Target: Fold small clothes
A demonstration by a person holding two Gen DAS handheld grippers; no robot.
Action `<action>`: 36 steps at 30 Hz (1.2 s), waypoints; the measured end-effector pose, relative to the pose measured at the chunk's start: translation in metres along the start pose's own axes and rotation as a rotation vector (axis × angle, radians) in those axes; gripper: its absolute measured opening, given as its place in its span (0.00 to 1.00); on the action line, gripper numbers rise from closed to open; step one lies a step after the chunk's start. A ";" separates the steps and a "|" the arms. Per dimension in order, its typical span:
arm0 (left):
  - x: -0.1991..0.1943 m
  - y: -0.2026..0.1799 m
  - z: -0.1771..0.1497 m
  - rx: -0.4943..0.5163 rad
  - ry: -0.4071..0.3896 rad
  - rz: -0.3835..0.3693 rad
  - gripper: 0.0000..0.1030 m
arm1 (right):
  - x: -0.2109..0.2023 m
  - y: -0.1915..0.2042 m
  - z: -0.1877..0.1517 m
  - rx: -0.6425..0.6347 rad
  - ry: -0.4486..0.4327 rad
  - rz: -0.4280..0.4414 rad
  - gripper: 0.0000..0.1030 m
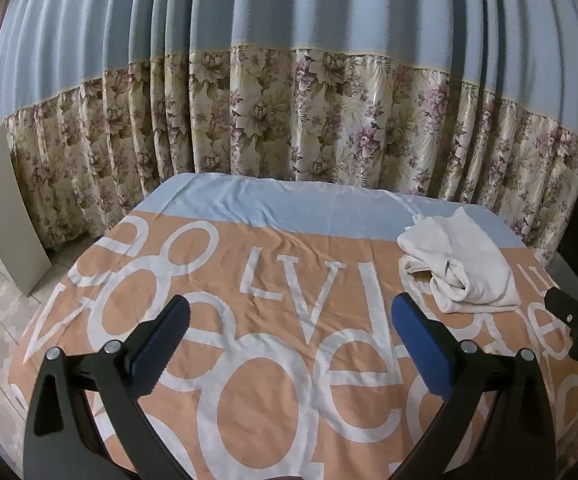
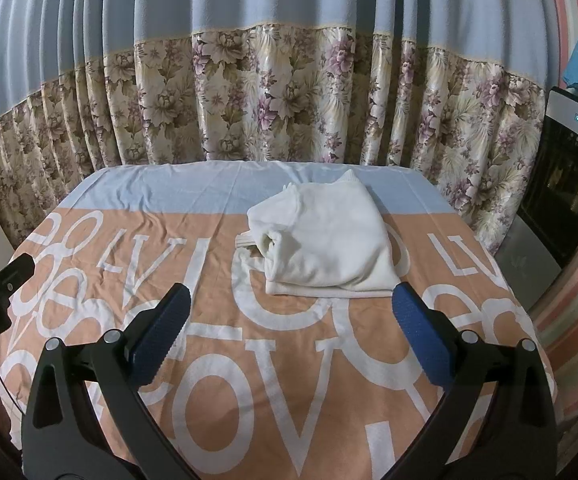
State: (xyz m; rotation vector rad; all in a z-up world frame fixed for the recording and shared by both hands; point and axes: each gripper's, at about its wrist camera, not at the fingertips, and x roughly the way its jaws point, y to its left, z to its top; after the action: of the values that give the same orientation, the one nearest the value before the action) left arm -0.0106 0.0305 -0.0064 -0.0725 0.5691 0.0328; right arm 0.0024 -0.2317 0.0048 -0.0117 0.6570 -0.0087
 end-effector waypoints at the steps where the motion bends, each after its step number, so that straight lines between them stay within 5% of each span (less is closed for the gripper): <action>1: 0.000 0.001 0.000 -0.002 -0.005 0.001 0.98 | 0.001 0.000 0.000 -0.002 0.001 0.000 0.97; 36: 0.008 -0.001 -0.010 -0.001 0.031 0.013 0.98 | 0.004 -0.003 -0.006 -0.001 0.007 0.009 0.97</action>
State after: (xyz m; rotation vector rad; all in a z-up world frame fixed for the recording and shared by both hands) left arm -0.0093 0.0284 -0.0185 -0.0708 0.6004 0.0450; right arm 0.0016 -0.2350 -0.0022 -0.0101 0.6639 0.0002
